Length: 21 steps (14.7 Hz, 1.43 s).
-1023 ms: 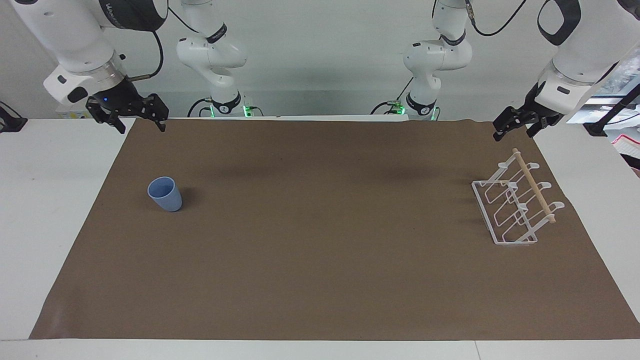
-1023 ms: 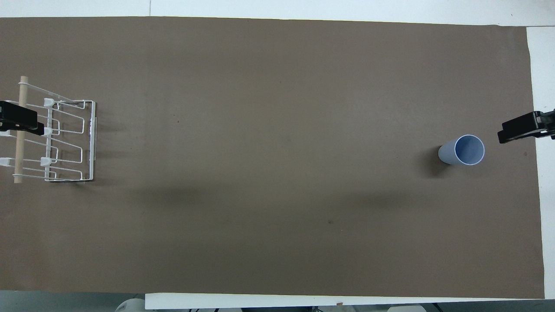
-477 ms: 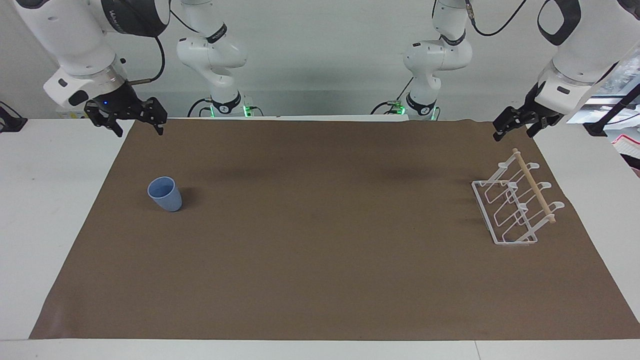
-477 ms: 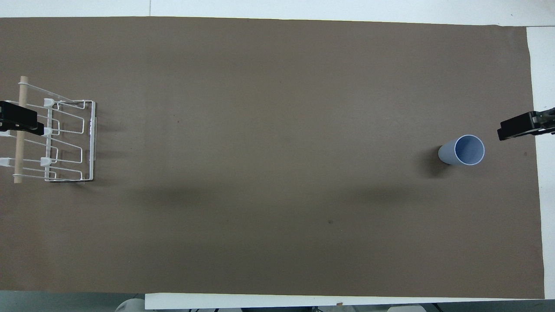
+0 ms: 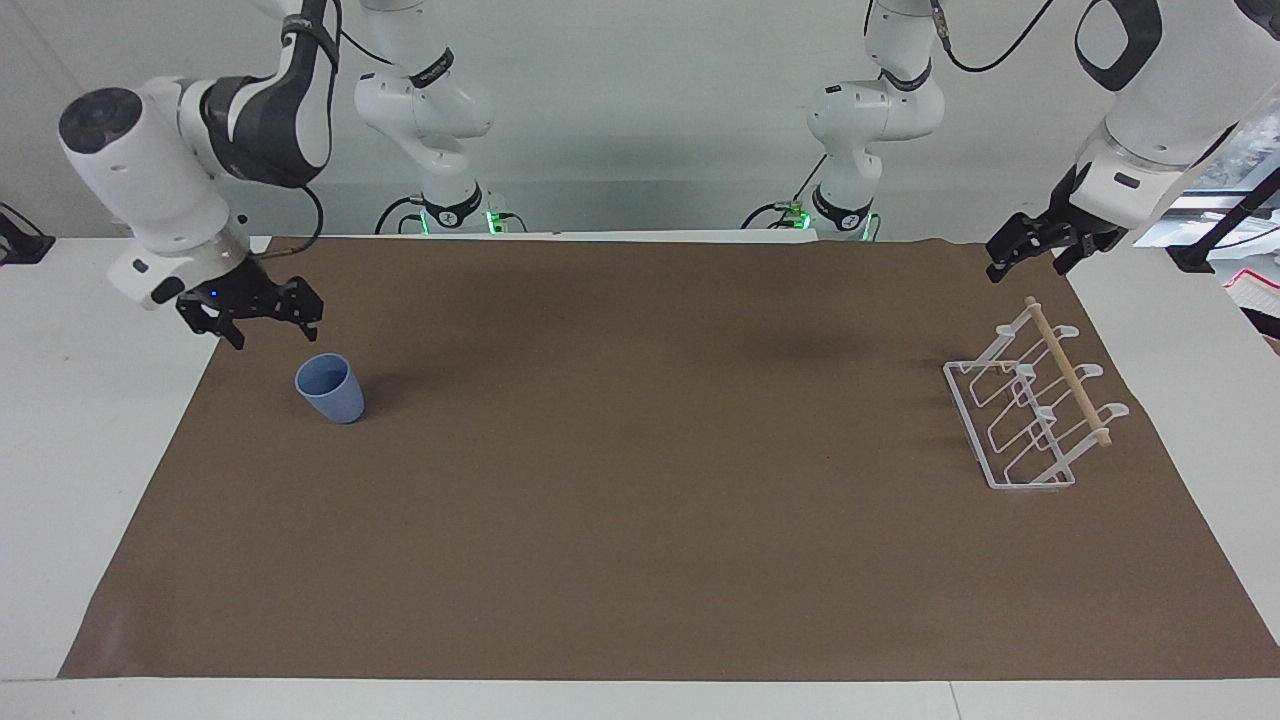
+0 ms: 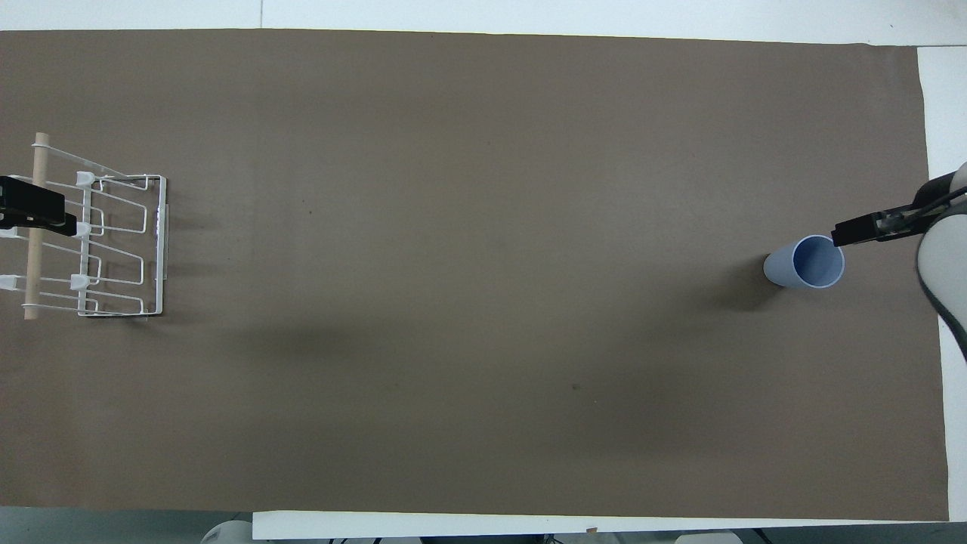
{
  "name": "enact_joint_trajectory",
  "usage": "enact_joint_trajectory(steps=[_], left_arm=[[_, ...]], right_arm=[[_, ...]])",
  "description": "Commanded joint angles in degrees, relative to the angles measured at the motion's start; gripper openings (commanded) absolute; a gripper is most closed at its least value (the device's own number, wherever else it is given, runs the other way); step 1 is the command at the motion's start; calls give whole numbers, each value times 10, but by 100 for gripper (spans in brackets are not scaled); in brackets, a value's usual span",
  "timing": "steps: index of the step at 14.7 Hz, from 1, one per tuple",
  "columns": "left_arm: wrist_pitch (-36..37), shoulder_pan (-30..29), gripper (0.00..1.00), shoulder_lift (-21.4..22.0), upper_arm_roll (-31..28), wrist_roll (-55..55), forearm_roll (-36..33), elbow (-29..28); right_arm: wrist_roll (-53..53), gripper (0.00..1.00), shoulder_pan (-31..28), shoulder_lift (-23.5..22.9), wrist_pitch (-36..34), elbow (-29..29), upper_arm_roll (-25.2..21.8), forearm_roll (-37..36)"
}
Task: Hang cup on cup holder
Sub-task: 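Reach the right gripper into the blue cup's opening and grasp its rim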
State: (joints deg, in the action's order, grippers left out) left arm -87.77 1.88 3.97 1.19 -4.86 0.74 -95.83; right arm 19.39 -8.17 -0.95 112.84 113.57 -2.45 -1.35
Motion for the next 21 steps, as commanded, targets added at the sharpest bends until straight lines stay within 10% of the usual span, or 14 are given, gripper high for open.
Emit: enact_joint_trajectory(steps=[1,10,17,21], left_arm=[[1,0,100,4,-2,2,-3,-6],[2,0,100,5,-2,2,-3,-6],[24,0,100,7,-4,-1,-3,-7],[12,-1,100,9,-4,-28,-3,-13]], right_arm=[[64,100,-32,-14,53,32,4,9],[83,89,-40,-41,128,95,3,10],[96,9,-39,-39,127,100,3,9],[100,0,-33,-41,79,72,4,8]])
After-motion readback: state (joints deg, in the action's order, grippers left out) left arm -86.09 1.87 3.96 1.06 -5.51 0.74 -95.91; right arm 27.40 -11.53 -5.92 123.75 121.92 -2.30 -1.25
